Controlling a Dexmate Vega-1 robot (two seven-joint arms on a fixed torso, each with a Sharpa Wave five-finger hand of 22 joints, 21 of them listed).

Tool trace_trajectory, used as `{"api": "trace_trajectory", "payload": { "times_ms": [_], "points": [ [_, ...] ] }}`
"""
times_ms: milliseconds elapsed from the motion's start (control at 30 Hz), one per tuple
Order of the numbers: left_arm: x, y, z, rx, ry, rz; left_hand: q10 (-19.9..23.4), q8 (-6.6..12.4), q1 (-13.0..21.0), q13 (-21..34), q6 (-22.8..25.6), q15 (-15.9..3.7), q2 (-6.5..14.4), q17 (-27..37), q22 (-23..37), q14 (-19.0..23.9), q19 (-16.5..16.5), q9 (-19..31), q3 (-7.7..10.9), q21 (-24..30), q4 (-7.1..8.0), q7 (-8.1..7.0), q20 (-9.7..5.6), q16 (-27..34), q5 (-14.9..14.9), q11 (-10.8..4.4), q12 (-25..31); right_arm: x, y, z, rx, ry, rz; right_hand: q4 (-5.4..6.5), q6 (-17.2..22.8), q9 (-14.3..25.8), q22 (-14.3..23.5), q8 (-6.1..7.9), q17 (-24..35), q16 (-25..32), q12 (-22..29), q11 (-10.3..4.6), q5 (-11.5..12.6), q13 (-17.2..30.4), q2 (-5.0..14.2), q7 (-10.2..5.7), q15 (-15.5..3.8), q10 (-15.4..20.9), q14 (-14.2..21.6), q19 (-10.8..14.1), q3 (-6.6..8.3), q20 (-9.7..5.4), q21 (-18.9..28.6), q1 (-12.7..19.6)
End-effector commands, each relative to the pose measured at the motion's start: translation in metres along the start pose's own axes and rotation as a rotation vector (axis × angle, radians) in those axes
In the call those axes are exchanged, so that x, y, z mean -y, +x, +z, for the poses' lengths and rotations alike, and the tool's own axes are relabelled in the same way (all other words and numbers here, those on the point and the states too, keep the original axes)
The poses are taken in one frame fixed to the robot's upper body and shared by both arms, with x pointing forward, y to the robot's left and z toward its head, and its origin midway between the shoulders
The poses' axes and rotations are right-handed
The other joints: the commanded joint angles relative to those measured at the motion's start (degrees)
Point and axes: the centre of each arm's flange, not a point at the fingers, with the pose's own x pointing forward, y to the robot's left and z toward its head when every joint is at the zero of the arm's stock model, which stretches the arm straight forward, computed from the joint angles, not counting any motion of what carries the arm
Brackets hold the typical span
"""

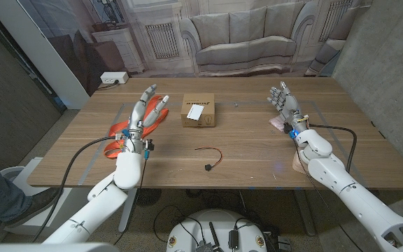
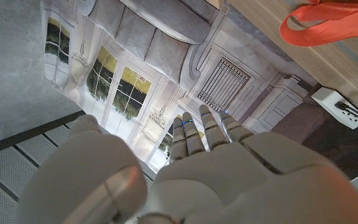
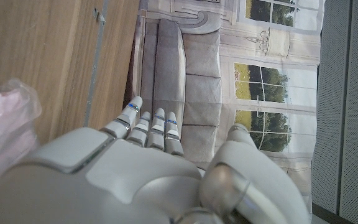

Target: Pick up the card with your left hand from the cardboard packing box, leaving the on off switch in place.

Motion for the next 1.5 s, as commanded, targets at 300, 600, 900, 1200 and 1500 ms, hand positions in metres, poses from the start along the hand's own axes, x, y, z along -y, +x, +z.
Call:
{"api": "trace_trajectory", "payload": {
  "times_ms": [300,600,900,1200,1500],
  "points": [
    [0.006,0.0,0.013,0.05,0.127,0.035,2.1,0.44,6.1,0.2,2.9,-3.14,2.1,0.1,0.0,2.4,1.1,0.3,2.37,0.2,-2.84,-0.57,-2.79,0.0,0.4,-0.37,-0.1,0.0,0.002,-0.002,0.004,0.011,-0.002,-0.26,0.6,0.1,0.1,0.28,0.3,-0.3,0.1,0.04,-0.1,0.2,0.19,0.01,0.32,0.5,0.4,0.5,0.08,-0.43,-0.4,0.2],
    [0.005,-0.005,0.018,0.069,0.167,0.054,4.0,0.86,7.5,0.2,4.9,-3.55,1.8,0.1,0.0,3.1,1.6,0.3,2.49,0.2,-3.68,-1.19,-2.96,-0.2,0.1,-1.17,0.2,-0.003,0.004,-0.002,0.003,0.01,0.006,-0.29,0.6,0.1,0.1,0.25,0.3,-0.3,0.0,0.05,-0.1,0.2,0.22,0.01,0.22,0.5,0.5,0.6,0.05,-0.4,-0.6,0.1],
    [0.004,-0.013,0.018,0.065,0.196,0.078,5.8,1.25,8.4,0.2,7.1,-4.59,1.4,0.1,0.0,3.3,1.8,0.3,2.38,0.1,-4.22,-2.26,-2.81,-0.5,-0.2,-2.28,0.3,-0.004,0.007,-0.003,0.002,0.02,0.005,-0.36,0.6,0.1,0.1,0.22,0.3,-0.3,0.0,0.02,-0.1,0.2,0.26,0.05,0.32,0.4,0.4,0.6,0.06,-0.36,-0.8,0.2],
    [0.006,-0.016,0.022,0.074,0.271,0.104,7.7,1.52,9.3,0.2,9.2,-5.54,0.7,0.1,0.0,3.4,1.3,0.3,2.17,-0.2,-4.85,-3.4,-2.67,-0.7,-0.3,-3.16,0.3,-0.004,0.007,-0.005,0.001,0.022,0.003,-0.4,0.5,0.1,0.1,0.2,0.3,-0.3,0.0,0.07,-0.1,0.2,0.25,-0.02,0.39,0.5,0.4,0.7,0.03,-0.41,-1.0,0.1],
    [0.008,-0.014,0.025,0.087,0.321,0.101,9.7,1.86,10.0,0.2,11.5,-6.43,0.5,0.1,0.0,2.6,1.3,0.3,2.0,-0.3,-5.22,-3.78,-3.87,-1.1,-0.4,-3.57,0.3,-0.004,0.005,-0.004,0.002,0.021,-0.004,-0.45,0.5,0.1,0.1,0.2,0.3,-0.3,0.0,0.09,-0.1,0.2,0.27,0.02,0.37,0.4,0.4,0.7,0.02,-0.33,-1.2,0.1]
  ]
}}
